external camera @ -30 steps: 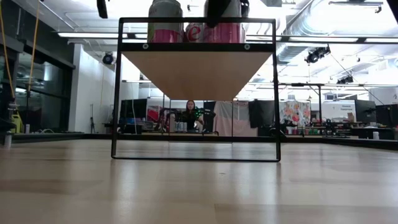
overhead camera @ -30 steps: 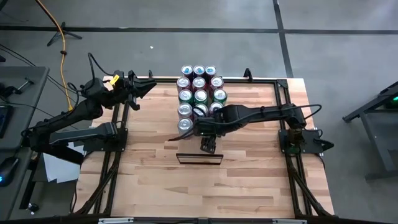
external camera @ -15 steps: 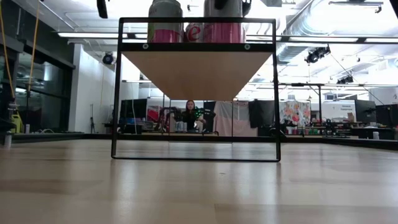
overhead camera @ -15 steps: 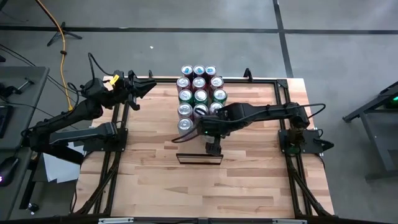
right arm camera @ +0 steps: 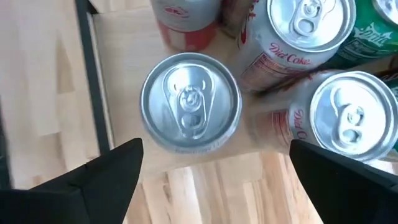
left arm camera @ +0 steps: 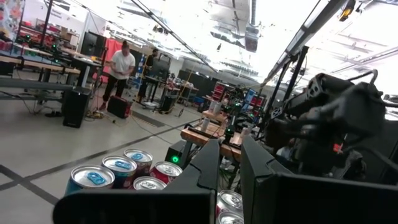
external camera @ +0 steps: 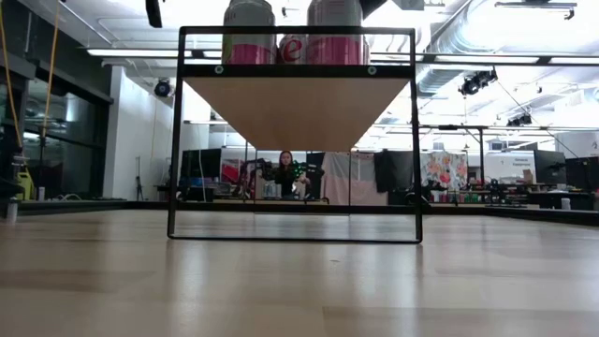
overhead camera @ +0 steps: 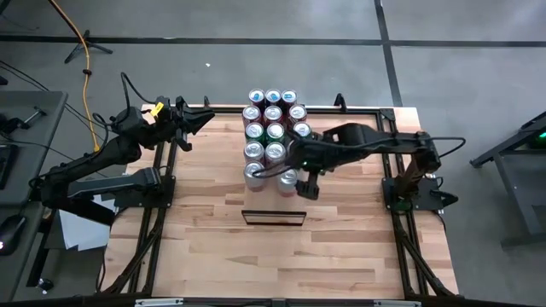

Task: Place canned beverage on shelf
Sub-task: Put the pink white soda can on the shelf

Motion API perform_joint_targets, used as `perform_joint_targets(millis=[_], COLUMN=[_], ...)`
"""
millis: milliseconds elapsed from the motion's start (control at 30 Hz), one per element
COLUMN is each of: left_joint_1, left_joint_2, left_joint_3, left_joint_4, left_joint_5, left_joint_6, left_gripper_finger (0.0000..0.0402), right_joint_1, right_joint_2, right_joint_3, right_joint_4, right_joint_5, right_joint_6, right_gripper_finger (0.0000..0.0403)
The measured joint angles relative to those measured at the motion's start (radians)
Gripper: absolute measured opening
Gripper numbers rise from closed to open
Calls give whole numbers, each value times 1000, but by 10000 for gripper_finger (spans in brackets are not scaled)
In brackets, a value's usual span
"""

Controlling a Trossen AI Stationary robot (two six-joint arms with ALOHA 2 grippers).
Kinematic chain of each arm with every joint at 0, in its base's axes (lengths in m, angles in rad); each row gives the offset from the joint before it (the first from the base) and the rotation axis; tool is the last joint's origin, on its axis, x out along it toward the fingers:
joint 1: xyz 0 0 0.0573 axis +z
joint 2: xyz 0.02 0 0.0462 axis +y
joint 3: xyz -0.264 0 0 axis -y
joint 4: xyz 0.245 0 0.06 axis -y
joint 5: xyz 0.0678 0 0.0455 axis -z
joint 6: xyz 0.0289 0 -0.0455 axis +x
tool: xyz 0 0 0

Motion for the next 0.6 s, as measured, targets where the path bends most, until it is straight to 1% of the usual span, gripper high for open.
perform_joint_targets(millis=[100,200,267,333,433,600], left_joint_1=[0,0,0,0,0,0], left_joint_2=[0,0,0,0,0,0], left_joint_3=[0,0,0,0,0,0], left_joint_4=[0,0,0,0,0,0], left_joint_5=[0,0,0,0,0,0], left_joint_6=[-1,-7,-7,-7,-8,-9], left_gripper_finger=[0,0,0,0,0,0], right_joint_1=[-6,-5,-5,-5,-5,-43], right_joint_2=[-21,-34,-34,-32,-23,-4], right_joint_3=[0,0,0,0,0,0], right_joint_4=[1,20,46,66,92,121], right_joint_5=[-52,-114,-168,-204,-204,-189], right_joint_6=[-32,-107,-185,-308,-456,-558], right_gripper_finger=[390,390,390,390,390,390])
